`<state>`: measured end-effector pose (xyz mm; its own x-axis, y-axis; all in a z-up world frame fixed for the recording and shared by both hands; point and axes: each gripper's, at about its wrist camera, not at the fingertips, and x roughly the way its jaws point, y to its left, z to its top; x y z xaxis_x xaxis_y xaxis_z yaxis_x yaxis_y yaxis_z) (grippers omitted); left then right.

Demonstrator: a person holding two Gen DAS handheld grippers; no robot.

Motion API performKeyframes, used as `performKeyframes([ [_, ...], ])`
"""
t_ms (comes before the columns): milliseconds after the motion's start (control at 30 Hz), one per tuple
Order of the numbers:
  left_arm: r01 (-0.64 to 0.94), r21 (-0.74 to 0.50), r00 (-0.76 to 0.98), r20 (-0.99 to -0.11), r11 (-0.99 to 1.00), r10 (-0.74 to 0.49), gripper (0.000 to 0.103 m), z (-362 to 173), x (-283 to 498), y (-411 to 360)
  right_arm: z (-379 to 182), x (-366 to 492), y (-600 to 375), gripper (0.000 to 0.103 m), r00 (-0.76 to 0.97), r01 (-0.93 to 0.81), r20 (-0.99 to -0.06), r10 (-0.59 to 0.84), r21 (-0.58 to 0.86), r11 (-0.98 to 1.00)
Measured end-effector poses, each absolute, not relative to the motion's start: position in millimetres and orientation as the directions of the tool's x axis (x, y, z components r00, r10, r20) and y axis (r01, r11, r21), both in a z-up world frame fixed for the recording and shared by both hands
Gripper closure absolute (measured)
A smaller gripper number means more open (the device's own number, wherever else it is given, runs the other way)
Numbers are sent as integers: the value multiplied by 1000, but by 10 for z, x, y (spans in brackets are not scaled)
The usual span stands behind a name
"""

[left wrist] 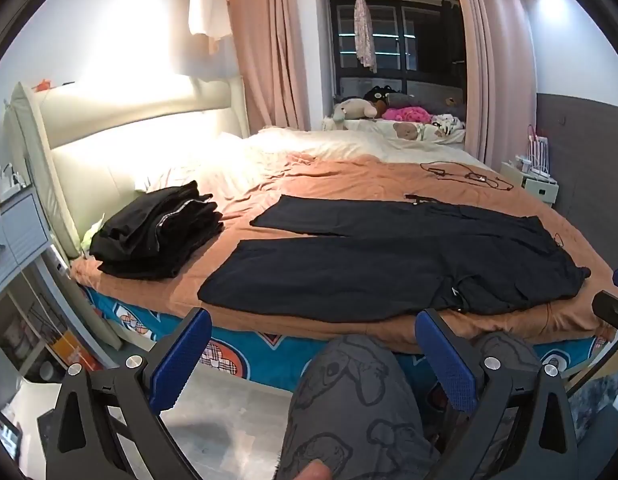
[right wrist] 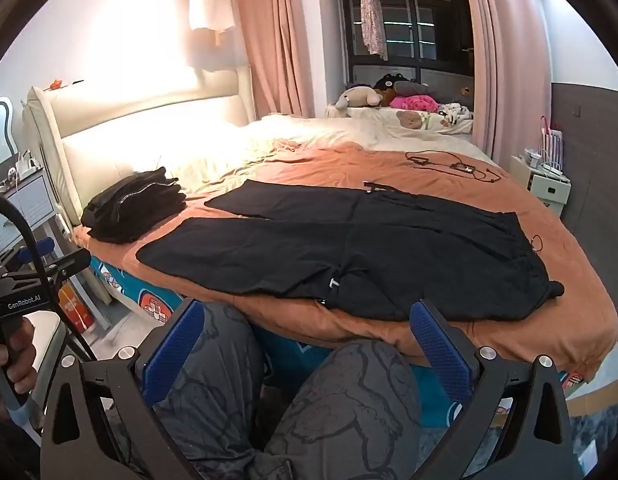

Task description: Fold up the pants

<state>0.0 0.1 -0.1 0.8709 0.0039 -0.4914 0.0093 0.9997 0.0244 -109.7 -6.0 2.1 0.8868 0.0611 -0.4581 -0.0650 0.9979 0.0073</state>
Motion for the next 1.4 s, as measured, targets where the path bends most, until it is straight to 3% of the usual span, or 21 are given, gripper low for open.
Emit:
performKeyframes([
  [400,42,29,895,-446,999,-24,0,10,-86,-15,13,-1098,-71,0,888,-59,-456,60,16,998],
  [1033,122,-39,878,-462,992,-126,0,-54,-56,6,69,-1142,-41,0,897,-30,-441,25,-5,1000],
  [1400,35,-14,892,-450,999,-38,0,-58,-61,64,38,-1141,-37,0,897,-27,-442,18,-14,1000],
])
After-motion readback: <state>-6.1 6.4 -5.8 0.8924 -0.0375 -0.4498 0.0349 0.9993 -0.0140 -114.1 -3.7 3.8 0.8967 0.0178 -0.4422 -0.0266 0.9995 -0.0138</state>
